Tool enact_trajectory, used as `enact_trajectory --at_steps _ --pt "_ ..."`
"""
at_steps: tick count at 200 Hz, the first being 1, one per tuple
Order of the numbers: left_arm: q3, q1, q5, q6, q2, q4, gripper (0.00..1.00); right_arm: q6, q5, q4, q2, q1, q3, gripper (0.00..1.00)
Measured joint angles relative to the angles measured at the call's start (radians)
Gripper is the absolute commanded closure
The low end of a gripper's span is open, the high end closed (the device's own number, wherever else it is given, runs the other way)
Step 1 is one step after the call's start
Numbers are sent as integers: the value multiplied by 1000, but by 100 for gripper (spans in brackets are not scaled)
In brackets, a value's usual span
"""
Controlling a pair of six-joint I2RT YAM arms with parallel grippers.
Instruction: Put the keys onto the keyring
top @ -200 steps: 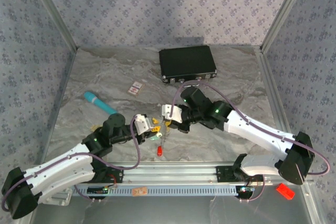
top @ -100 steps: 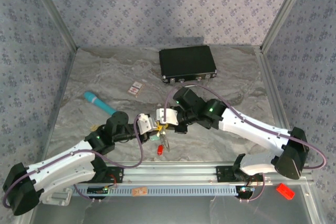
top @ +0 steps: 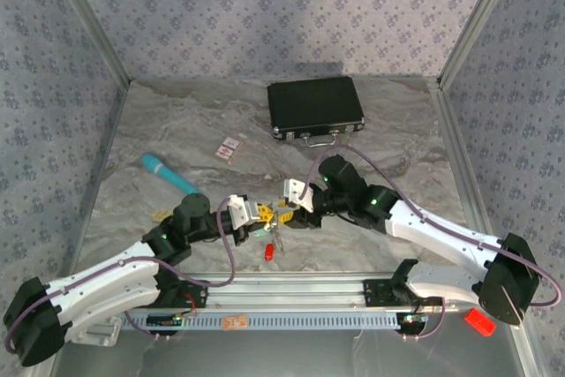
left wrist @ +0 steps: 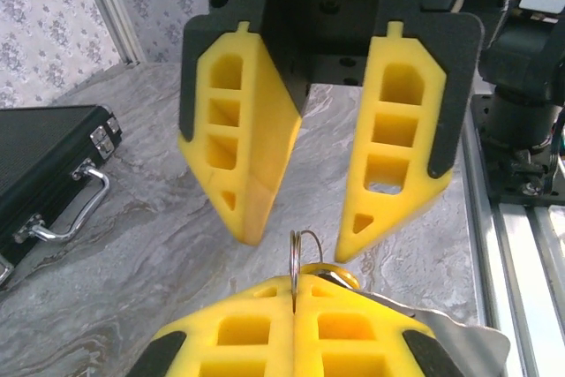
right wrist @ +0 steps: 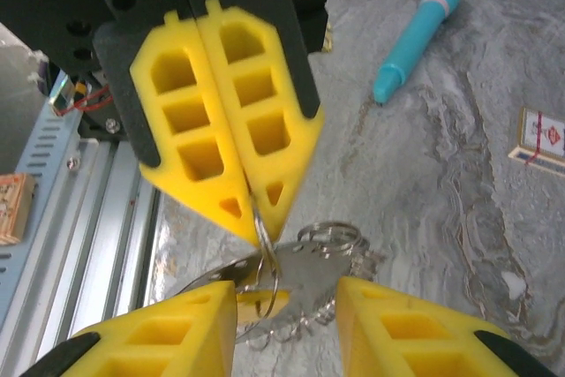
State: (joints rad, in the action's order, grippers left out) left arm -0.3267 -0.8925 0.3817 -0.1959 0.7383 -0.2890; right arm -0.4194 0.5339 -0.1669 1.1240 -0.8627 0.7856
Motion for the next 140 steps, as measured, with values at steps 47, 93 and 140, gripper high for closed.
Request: enact_trajectory --at_steps 47,93,140 --pt "18 0 19 22 0 -51 100 36 47 76 0 3 -13 83" --pt "22 2 15 30 -1 -59 85 46 66 75 3 3 -15 100" --pt "5 0 -7 13 -26 14 75 -19 -10 -79 27 -29 71 100"
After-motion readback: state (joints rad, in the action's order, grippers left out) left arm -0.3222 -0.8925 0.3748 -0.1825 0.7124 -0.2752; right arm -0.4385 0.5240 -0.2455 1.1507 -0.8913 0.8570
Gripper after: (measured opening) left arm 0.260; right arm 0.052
